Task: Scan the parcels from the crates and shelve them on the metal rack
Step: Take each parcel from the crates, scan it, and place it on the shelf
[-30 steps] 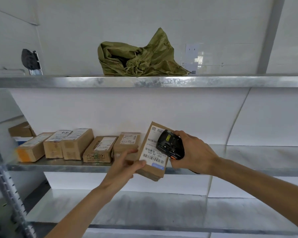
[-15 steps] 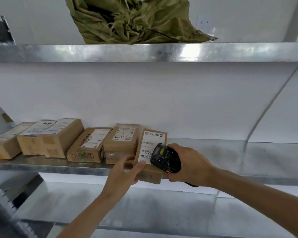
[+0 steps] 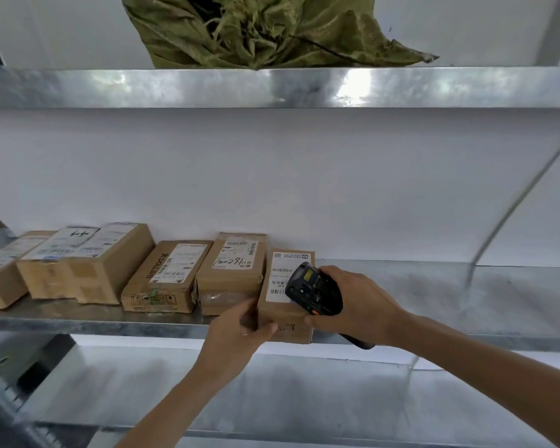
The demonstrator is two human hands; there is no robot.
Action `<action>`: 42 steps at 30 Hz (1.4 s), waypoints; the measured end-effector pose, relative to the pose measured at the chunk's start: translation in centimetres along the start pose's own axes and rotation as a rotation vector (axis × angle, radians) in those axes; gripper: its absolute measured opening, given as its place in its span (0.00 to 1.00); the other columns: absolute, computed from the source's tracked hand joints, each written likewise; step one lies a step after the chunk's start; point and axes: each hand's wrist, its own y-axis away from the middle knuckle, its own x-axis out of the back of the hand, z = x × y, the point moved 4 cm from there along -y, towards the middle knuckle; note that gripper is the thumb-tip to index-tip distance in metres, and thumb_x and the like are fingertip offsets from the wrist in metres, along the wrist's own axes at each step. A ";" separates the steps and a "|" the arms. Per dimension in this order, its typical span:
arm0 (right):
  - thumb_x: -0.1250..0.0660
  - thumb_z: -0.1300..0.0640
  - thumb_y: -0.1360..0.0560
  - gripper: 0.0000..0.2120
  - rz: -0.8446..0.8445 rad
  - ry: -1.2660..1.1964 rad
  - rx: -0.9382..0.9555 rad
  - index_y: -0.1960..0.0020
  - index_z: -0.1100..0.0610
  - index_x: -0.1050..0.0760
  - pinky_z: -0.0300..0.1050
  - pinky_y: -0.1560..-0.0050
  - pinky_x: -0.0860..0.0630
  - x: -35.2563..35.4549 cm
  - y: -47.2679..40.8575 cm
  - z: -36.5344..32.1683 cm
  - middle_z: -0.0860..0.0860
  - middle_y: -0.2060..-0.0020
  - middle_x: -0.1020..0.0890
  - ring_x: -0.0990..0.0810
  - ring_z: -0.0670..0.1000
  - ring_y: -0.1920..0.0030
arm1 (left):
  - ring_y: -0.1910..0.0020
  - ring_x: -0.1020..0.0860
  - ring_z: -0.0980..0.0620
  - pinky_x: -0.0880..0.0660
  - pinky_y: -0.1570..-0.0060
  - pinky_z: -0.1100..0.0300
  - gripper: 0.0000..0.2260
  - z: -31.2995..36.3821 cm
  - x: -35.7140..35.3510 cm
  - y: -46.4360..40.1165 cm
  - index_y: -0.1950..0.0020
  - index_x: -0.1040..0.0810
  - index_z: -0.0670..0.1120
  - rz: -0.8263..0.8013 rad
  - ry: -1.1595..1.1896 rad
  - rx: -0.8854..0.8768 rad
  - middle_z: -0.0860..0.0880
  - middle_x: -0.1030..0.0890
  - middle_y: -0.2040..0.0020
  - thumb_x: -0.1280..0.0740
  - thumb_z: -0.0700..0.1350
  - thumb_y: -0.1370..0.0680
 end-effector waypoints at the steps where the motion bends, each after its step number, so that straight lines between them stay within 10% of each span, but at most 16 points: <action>1: 0.24 0.35 0.32 0.35 0.002 0.005 0.000 0.30 0.43 0.32 0.44 0.48 0.22 0.1 -0.1 0.0 0.37 0.48 0.22 0.21 0.44 0.49 | 0.49 0.19 0.67 0.23 0.49 0.74 0.14 0.1 0.1 -0.1 0.40 0.19 0.54 0.032 -0.039 -0.032 0.62 0.15 0.49 0.24 0.47 0.25; 14: 0.24 0.37 0.33 0.33 0.052 0.019 -0.029 0.32 0.44 0.30 0.44 0.55 0.25 0.1 -2.5 1.1 0.38 0.52 0.22 0.21 0.46 0.52 | 0.61 0.17 0.63 0.20 0.58 0.66 0.12 -0.2 -0.3 -1.7 0.52 0.19 0.52 0.324 -0.081 -0.085 0.61 0.16 0.60 0.19 0.46 0.30; 42: 0.24 0.38 0.33 0.30 0.096 0.084 0.023 0.36 0.41 0.30 0.43 0.56 0.26 0.9 -1.8 0.6 0.38 0.50 0.21 0.22 0.46 0.52 | 0.61 0.17 0.62 0.20 0.58 0.69 0.09 0.4 1.2 0.1 0.52 0.19 0.54 0.369 -0.114 -0.151 0.61 0.16 0.58 0.21 0.47 0.28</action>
